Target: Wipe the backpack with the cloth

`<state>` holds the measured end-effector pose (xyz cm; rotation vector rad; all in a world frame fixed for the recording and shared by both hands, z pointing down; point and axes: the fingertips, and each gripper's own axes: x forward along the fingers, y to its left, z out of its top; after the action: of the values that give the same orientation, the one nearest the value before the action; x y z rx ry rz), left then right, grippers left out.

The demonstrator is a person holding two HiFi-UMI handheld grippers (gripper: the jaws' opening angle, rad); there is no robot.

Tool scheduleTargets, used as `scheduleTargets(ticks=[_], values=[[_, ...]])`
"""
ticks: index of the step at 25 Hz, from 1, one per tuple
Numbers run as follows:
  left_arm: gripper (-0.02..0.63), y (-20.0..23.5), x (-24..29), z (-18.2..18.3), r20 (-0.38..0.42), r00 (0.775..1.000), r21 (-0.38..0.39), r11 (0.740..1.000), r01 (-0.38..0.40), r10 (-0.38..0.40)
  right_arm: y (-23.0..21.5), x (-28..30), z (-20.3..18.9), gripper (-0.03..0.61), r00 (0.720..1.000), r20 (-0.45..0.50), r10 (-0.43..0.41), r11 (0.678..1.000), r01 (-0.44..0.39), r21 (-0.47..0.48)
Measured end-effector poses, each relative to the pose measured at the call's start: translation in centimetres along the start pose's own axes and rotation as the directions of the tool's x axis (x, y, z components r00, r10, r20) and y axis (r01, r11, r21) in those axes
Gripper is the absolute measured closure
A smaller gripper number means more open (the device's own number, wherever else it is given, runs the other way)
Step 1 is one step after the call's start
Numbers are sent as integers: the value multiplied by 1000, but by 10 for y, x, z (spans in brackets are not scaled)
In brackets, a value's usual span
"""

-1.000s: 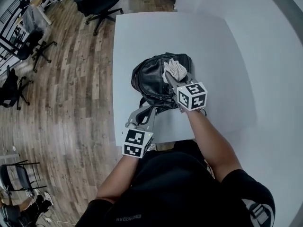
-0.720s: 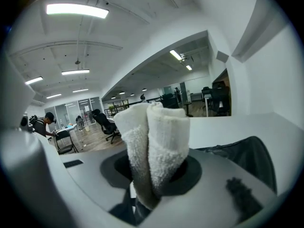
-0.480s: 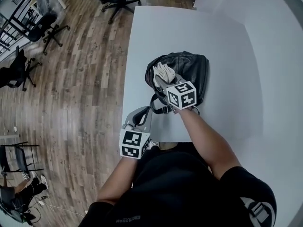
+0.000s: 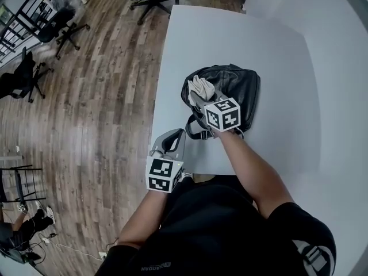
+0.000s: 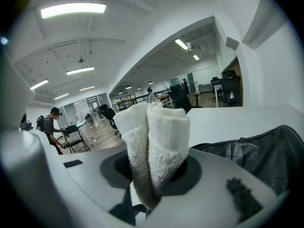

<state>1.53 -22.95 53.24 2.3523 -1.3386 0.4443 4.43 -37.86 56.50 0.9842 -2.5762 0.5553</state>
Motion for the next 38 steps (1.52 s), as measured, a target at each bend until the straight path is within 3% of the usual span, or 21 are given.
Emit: scheduleTargets(ticks=[16, 38], values=[[607, -22, 7, 2, -10, 998, 38, 997, 66, -66, 5, -40, -21, 469, 1000, -21, -9, 1000, 8, -25], [607, -100, 29, 3, -51, 973, 120, 965, 232, -227, -36, -146, -12, 469, 980, 96, -173, 985, 171, 25]])
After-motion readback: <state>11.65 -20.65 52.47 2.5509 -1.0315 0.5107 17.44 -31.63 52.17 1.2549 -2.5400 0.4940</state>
